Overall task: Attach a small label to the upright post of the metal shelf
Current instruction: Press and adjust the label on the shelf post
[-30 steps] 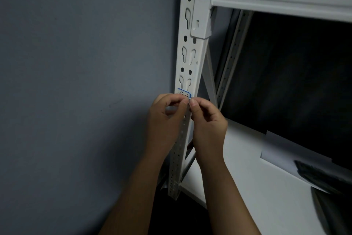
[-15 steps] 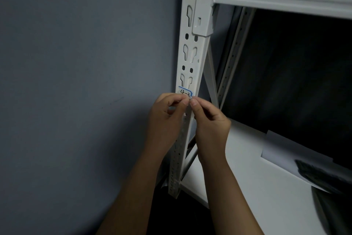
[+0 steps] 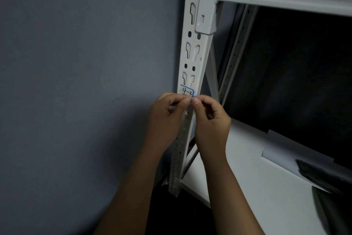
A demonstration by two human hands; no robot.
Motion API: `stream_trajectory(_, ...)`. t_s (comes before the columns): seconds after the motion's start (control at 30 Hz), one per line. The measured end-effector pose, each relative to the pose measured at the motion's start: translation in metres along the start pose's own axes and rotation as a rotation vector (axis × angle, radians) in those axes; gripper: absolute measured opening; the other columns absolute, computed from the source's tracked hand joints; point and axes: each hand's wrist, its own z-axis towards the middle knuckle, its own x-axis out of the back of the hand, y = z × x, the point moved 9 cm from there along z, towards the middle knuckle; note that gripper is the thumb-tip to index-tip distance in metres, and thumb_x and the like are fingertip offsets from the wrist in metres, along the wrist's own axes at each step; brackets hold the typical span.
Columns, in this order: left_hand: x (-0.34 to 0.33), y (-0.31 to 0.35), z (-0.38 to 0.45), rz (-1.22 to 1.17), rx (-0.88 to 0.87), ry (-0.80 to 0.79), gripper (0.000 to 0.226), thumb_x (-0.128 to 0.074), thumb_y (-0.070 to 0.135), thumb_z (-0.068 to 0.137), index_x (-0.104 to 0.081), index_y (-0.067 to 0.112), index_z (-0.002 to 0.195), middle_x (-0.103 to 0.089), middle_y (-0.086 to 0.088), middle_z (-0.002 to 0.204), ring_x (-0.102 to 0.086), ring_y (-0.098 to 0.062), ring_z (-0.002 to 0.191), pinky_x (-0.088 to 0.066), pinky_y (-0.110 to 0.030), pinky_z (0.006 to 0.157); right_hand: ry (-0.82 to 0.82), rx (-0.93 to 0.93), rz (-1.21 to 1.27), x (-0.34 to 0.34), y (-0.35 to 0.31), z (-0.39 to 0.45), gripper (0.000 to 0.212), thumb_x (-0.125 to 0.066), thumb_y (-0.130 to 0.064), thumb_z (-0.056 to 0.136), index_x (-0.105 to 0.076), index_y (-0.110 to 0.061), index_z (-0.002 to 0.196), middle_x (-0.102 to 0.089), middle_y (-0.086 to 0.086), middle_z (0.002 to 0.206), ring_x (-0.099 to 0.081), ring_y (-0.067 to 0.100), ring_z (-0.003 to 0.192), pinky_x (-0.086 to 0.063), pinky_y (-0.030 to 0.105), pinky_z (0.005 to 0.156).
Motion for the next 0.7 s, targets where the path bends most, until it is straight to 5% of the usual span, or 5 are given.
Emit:
stream_trajectory(0.2,0.02,-0.006,0.003,0.085,0.048,0.184,0.02,-0.055,0.018,0.093,-0.061,0.028,0.078,-0.063,-0.001,0.095,-0.055,0.014,0.074,-0.039,-0.001,0.061,0.055,-0.006,-0.08,0.001,0.01,0.004,0.012,-0.049,-0.013,0.098,-0.054,-0.018,0.089,-0.059,0.003,0.097,-0.06,0.007,0.094,-0.053,0.017,0.072)
stream_trajectory(0.3,0.019,-0.004,0.004,0.145,0.03,0.209,0.016,-0.051,0.017,0.095,-0.061,0.021,0.084,-0.057,0.002,0.093,-0.052,0.016,0.073,-0.038,0.0,0.061,0.104,0.0,-0.117,0.002,0.014,0.004,0.011,-0.049,-0.013,0.098,-0.054,-0.02,0.09,-0.056,-0.001,0.1,-0.056,-0.001,0.093,-0.049,0.012,0.071)
stream_trajectory(0.47,0.016,-0.001,0.009,0.17,-0.055,0.259,0.012,-0.056,0.015,0.093,-0.064,0.009,0.1,-0.049,0.004,0.099,-0.055,0.0,0.077,-0.044,-0.004,0.063,0.134,-0.002,0.006,-0.001,0.014,0.004,0.004,-0.053,-0.013,0.096,-0.057,-0.013,0.099,-0.058,0.003,0.11,-0.06,0.012,0.104,-0.054,0.014,0.071)
stream_trajectory(0.7,0.013,-0.008,0.018,0.152,-0.143,0.29,0.008,-0.061,0.017,0.091,-0.065,0.016,0.097,-0.047,0.003,0.106,-0.057,-0.015,0.098,-0.054,-0.024,0.076,0.093,-0.035,0.112,-0.009,0.015,0.008,0.021,-0.064,-0.006,0.09,-0.057,-0.01,0.109,-0.066,-0.004,0.103,-0.066,0.0,0.095,-0.053,0.014,0.076)
